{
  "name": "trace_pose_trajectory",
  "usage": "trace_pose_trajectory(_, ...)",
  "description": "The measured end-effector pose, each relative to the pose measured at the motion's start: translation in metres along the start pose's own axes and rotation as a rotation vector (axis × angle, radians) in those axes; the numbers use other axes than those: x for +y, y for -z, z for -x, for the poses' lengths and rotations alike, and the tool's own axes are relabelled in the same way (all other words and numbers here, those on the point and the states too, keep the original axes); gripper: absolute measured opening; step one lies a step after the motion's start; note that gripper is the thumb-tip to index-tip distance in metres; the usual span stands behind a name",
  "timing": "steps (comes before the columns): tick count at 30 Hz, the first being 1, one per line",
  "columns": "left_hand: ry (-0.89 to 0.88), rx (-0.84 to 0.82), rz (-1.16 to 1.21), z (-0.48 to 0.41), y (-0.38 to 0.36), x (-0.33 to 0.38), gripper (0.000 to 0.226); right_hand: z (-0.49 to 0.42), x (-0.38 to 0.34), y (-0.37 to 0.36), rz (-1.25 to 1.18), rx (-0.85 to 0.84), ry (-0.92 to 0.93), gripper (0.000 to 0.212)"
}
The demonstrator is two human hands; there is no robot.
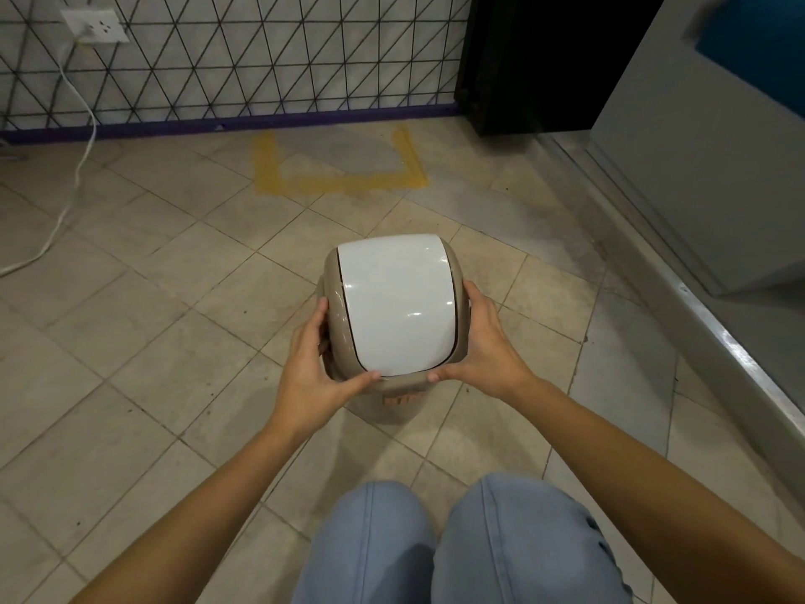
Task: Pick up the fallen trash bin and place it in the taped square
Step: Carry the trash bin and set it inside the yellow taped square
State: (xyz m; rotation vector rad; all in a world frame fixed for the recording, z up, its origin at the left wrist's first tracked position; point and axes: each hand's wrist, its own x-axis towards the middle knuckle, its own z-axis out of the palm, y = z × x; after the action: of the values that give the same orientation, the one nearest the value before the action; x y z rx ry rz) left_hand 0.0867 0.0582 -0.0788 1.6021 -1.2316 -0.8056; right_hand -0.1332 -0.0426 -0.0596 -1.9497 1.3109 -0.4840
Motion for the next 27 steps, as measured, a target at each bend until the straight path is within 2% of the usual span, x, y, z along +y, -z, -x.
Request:
trace_pose_trajectory(2,-0.012,-0.027,-0.064,-0.002,0.001,-0.003,0.123,-0.003,0.001,0.001,-0.008,-0.003,-0.001,0.137)
trace_pose_trajectory(7,-0.027,-0.046,-0.126,-0.011,0.002,-0.01,0.129,-0.014,0.003,0.001,-0.025,0.003,0.004,0.136)
trace_pose_trajectory(27,0.064,0.047,-0.087,-0.113,0.0,-0.001,0.123,-0.124,-0.005,0.004,-0.032,0.006,0.059,0.137)
